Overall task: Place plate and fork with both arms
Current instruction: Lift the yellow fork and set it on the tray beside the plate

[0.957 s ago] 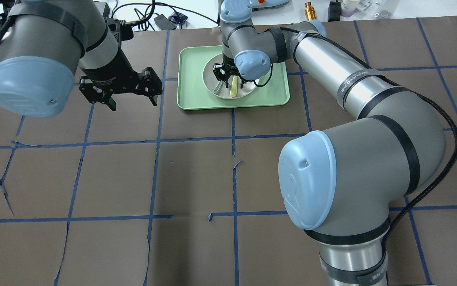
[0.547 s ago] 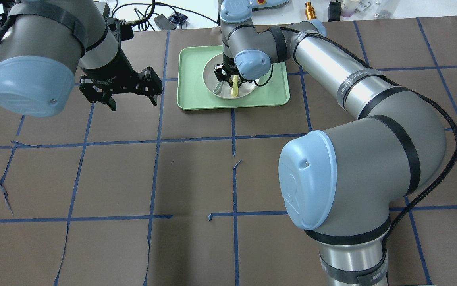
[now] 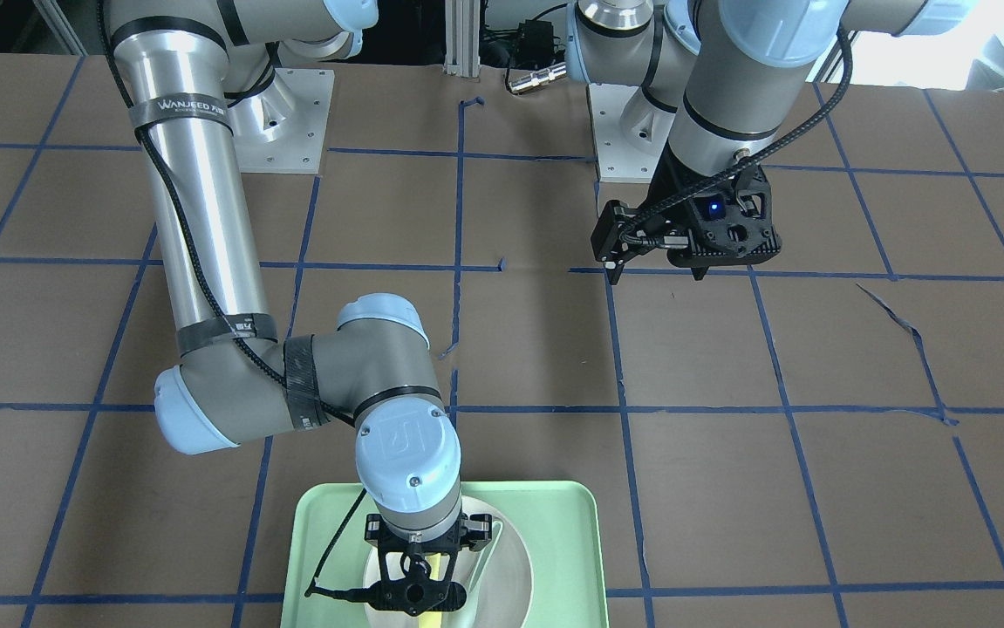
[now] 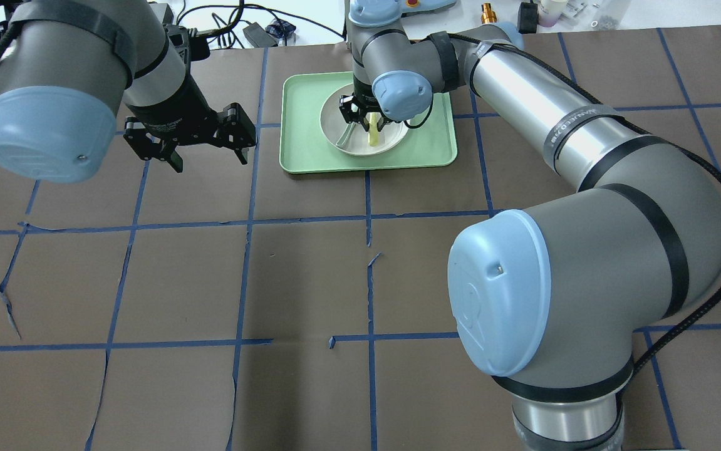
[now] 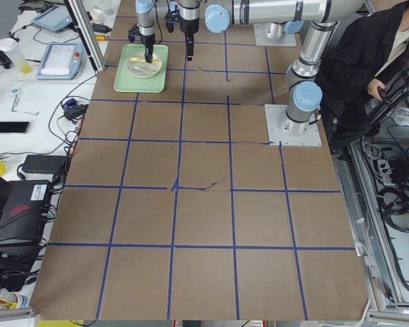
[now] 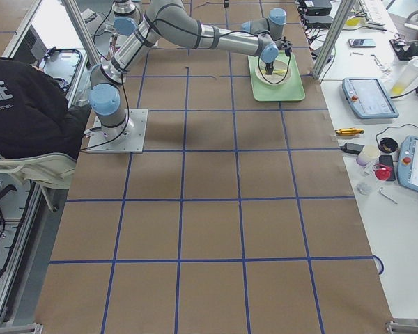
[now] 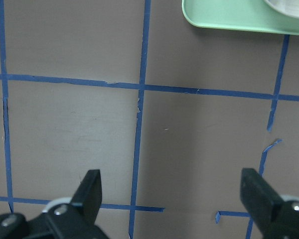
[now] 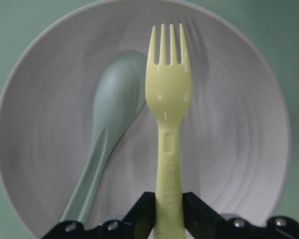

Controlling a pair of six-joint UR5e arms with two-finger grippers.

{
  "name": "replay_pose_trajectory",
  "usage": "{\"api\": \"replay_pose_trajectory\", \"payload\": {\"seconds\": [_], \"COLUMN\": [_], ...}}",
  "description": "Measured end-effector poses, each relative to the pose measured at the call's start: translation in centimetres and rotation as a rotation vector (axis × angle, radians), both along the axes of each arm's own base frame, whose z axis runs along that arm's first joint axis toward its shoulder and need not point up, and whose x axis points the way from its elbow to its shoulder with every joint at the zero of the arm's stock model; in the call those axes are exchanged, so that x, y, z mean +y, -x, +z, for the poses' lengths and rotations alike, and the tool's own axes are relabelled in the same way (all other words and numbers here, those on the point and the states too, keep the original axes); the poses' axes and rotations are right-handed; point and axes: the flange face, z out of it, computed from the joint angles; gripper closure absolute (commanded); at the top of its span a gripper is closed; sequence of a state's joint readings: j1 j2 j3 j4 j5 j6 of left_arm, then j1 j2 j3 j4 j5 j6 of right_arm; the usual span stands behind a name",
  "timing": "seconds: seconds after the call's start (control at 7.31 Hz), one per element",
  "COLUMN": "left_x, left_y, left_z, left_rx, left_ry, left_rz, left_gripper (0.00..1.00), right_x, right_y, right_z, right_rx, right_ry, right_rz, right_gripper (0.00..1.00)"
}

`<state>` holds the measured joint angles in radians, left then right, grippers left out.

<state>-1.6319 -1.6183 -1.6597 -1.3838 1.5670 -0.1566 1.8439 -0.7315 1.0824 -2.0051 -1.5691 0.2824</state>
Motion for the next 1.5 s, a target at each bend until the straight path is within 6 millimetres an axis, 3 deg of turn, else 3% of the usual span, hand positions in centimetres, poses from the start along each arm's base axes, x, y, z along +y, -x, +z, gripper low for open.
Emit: {"api": "replay_pose_trajectory", "payload": {"seconds": [0.14, 0.55, 0.82, 1.09, 1.23, 1.37, 1.5], "left_x": [0.0, -0.1, -0.1, -0.1, -0.1, -0.1, -0.1], "left_y": [0.0, -0.1, -0.2, -0.2, -0.3, -0.3, -0.3], "left_z": [0.0, 0.1, 0.1, 0.1, 0.1, 0.1, 0.1], "left_rx": [0.000, 0.000, -0.001, -0.001, -0.002, -0.002, -0.002], "left_ry": [0.001, 0.001, 0.003, 0.003, 0.003, 0.003, 0.003], "left_rz": [0.001, 0.001, 0.001, 0.000, 0.000, 0.001, 0.001], "left_gripper": [0.00, 0.00, 0.00, 0.00, 0.00, 0.00, 0.00], "right_x": [0.4, 0.8, 0.6, -0.4, -0.6, -0.6, -0.4], "right_y": [1.3, 8.1, 9.7, 9.8, 9.8, 9.8, 9.9], "right_z": [0.7, 0.7, -1.0, -2.8, -3.3, -3.7, -3.8], "right_rx": [0.019, 0.049, 0.053, 0.052, 0.051, 0.052, 0.052], "right_ry": [0.000, -0.035, -0.046, -0.020, -0.014, -0.015, -0.017], "right_rz": [0.027, 0.070, 0.068, 0.067, 0.067, 0.067, 0.067], "right_gripper": [0.73, 0.73, 0.73, 0.69, 0.27, 0.00, 0.00]}}
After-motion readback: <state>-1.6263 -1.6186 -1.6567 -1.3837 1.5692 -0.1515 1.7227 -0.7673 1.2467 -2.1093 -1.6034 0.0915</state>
